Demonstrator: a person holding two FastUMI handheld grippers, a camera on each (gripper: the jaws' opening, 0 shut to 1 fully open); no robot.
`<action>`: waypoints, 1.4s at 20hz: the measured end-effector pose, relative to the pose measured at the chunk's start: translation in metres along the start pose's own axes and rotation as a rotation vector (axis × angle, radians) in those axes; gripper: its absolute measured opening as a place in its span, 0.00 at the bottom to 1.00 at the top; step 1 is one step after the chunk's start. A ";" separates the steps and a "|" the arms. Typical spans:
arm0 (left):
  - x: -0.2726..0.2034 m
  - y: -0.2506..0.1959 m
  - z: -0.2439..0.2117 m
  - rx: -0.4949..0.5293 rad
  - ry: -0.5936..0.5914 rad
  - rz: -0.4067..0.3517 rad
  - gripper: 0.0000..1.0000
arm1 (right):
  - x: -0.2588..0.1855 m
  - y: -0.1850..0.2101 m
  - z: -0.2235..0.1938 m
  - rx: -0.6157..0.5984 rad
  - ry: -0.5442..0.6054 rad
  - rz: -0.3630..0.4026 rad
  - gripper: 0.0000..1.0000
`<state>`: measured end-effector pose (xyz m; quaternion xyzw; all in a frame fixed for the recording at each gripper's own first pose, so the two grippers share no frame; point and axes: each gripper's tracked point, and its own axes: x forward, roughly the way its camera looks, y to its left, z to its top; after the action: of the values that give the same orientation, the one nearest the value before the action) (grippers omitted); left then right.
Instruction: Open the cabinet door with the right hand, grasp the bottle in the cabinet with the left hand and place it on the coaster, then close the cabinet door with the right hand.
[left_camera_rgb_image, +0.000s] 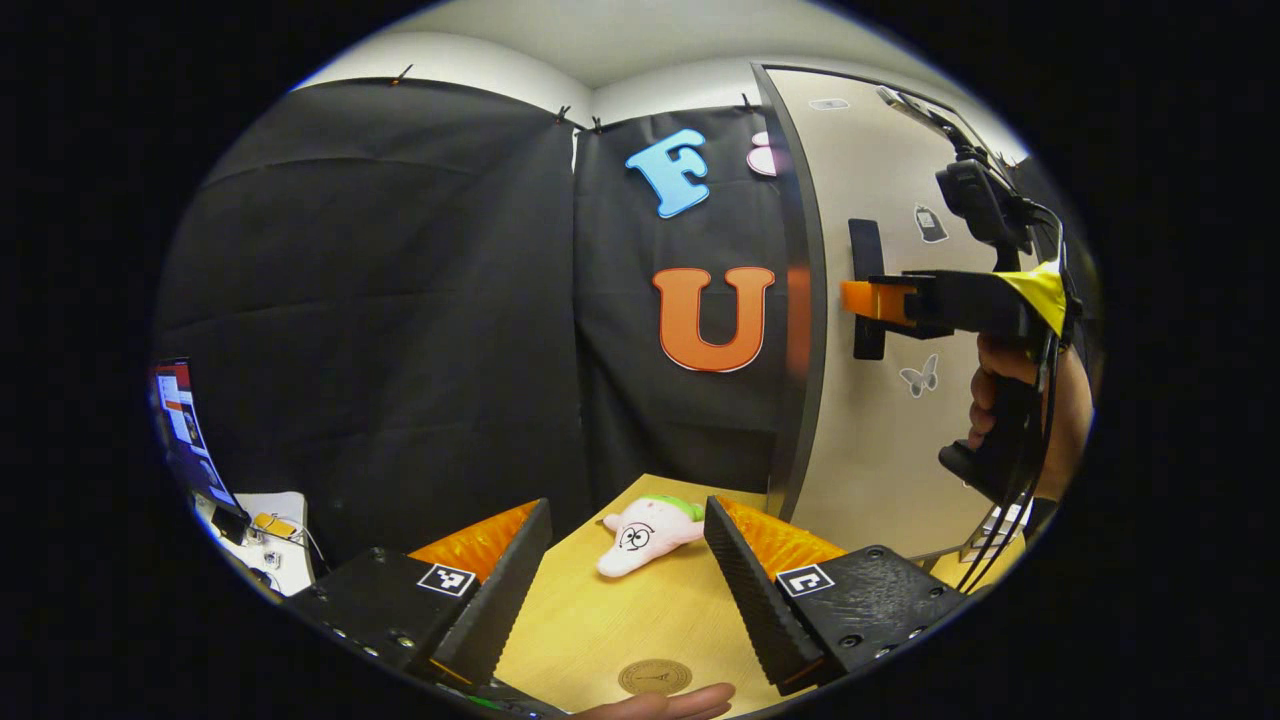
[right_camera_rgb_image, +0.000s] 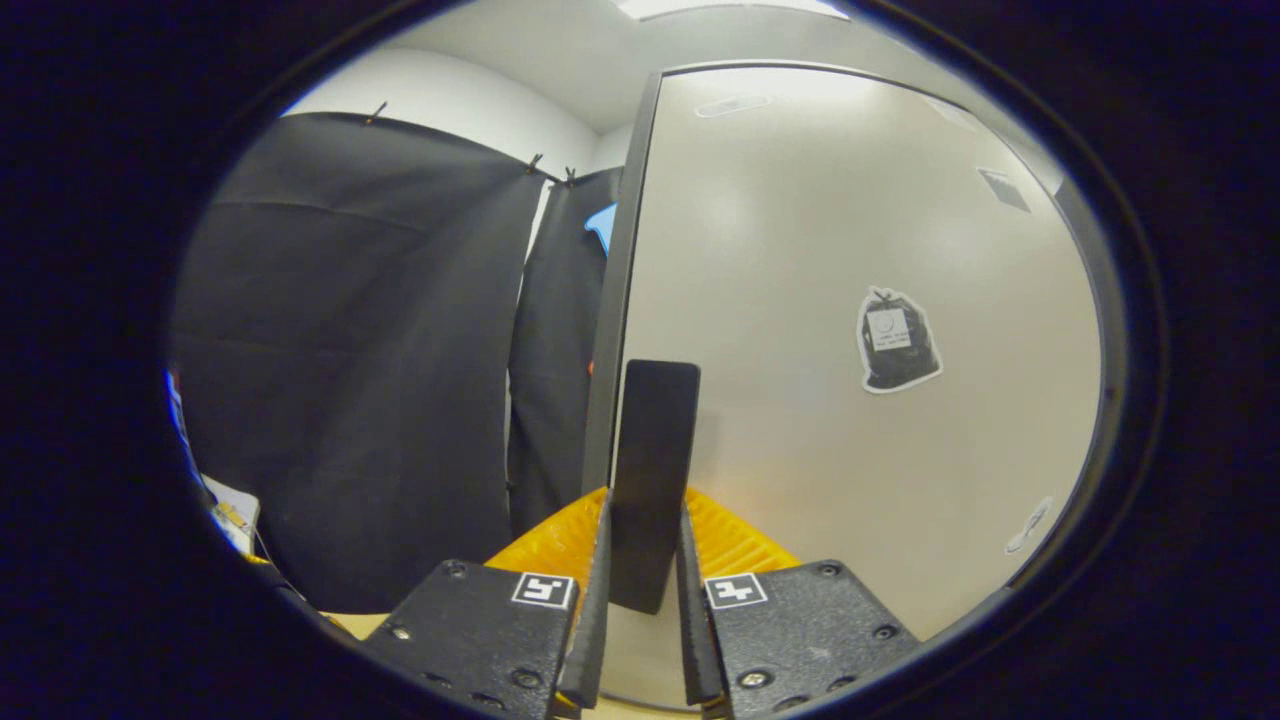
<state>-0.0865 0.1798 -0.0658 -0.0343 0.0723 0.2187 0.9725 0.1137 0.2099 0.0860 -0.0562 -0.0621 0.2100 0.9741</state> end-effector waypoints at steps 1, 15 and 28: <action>0.000 0.000 0.000 0.000 0.001 -0.004 0.94 | 0.000 0.000 -0.001 -0.002 0.011 0.012 0.34; 0.019 0.006 -0.012 0.032 0.032 -0.054 0.94 | -0.045 0.017 0.004 0.067 0.091 0.159 0.22; 0.033 -0.029 -0.004 0.093 -0.007 -0.239 0.94 | -0.062 0.000 -0.005 0.109 0.173 0.235 0.22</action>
<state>-0.0449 0.1674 -0.0737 0.0034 0.0745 0.0979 0.9924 0.0586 0.1841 0.0749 -0.0280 0.0406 0.3199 0.9462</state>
